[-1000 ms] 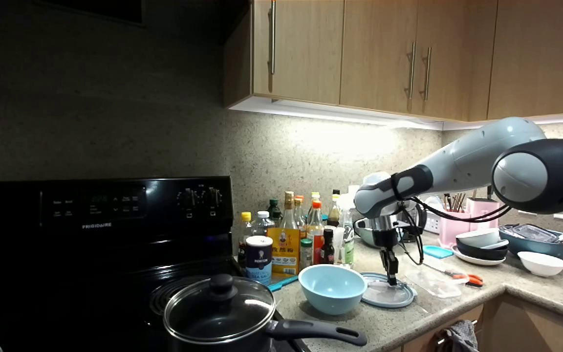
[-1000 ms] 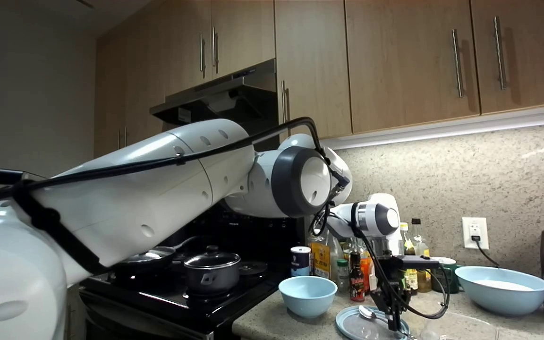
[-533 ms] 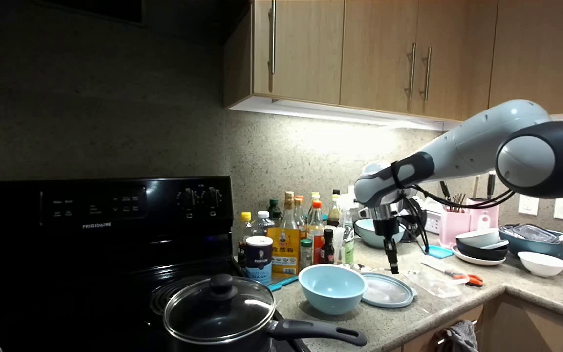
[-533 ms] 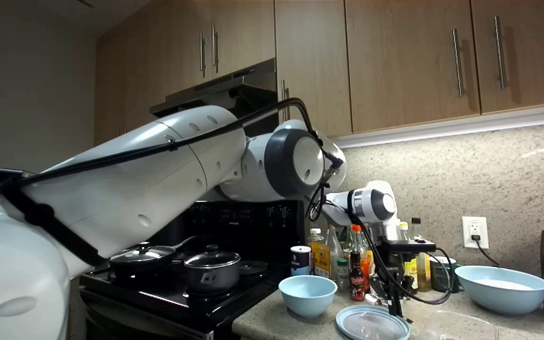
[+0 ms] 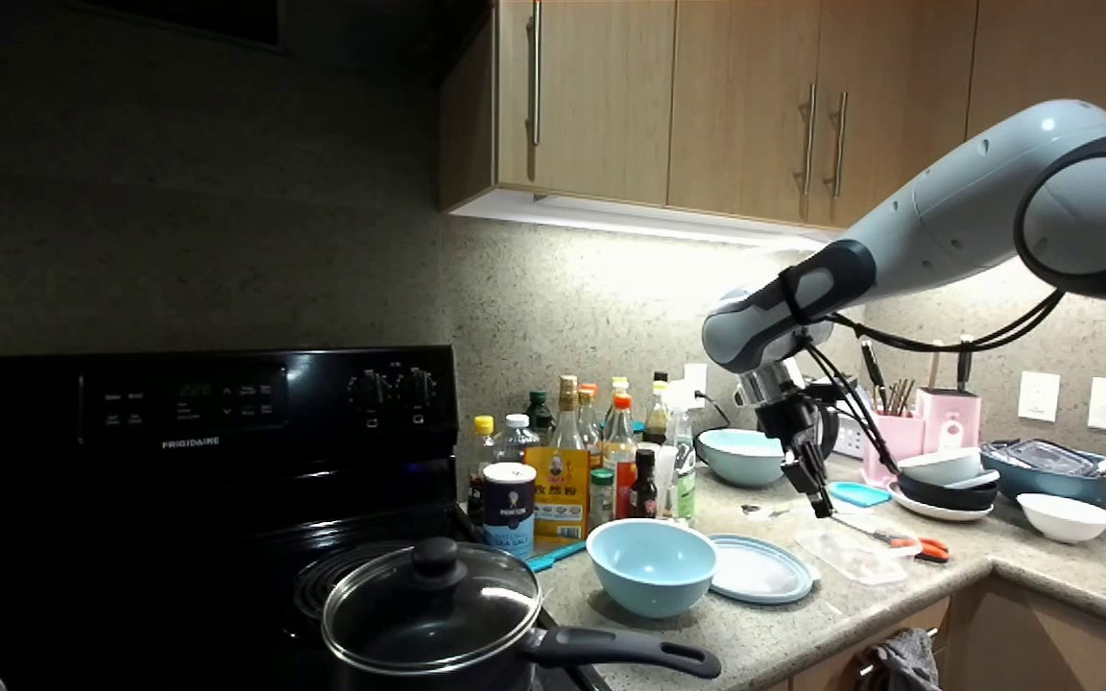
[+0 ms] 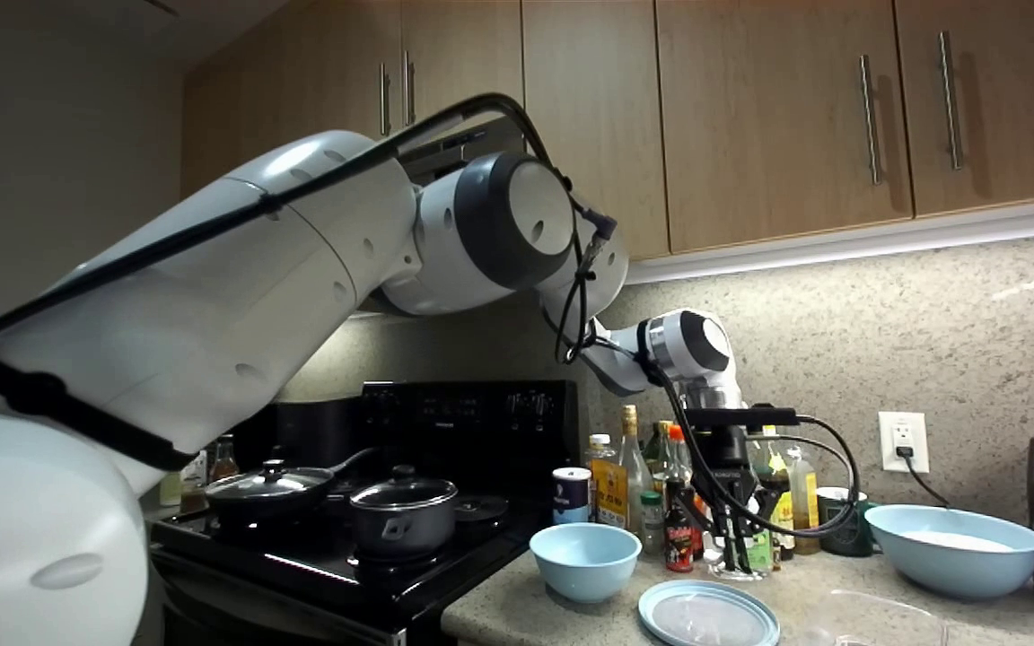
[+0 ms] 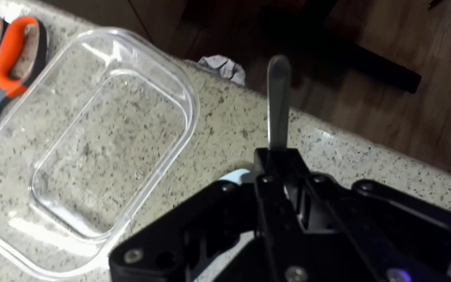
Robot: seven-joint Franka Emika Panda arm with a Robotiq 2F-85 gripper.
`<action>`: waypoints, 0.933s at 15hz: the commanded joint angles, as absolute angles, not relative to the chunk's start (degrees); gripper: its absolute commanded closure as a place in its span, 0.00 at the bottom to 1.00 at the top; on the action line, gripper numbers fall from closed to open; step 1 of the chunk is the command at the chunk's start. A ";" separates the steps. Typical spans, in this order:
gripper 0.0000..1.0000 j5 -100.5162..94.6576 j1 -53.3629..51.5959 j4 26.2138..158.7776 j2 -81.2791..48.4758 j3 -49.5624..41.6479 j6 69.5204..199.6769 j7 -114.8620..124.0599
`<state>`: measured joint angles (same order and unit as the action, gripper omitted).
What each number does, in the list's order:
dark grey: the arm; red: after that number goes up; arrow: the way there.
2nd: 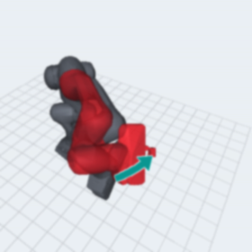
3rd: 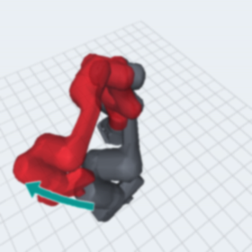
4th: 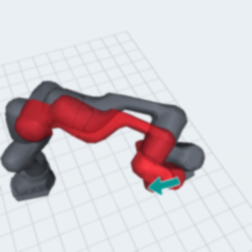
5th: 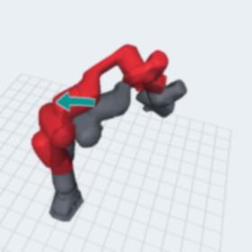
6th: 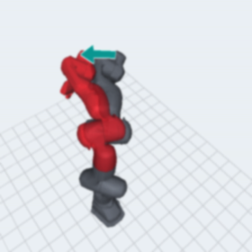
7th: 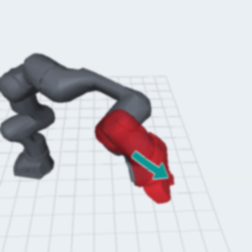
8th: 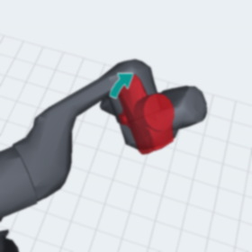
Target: Put the fork inside the container
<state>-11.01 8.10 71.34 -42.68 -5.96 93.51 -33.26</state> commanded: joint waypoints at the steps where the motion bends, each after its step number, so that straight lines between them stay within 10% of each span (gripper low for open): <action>1: 0.94 -10.62 10.29 78.82 -37.56 -5.42 91.54 -28.65; 14: 0.93 -6.37 15.14 72.64 -42.11 -6.03 89.23 -21.21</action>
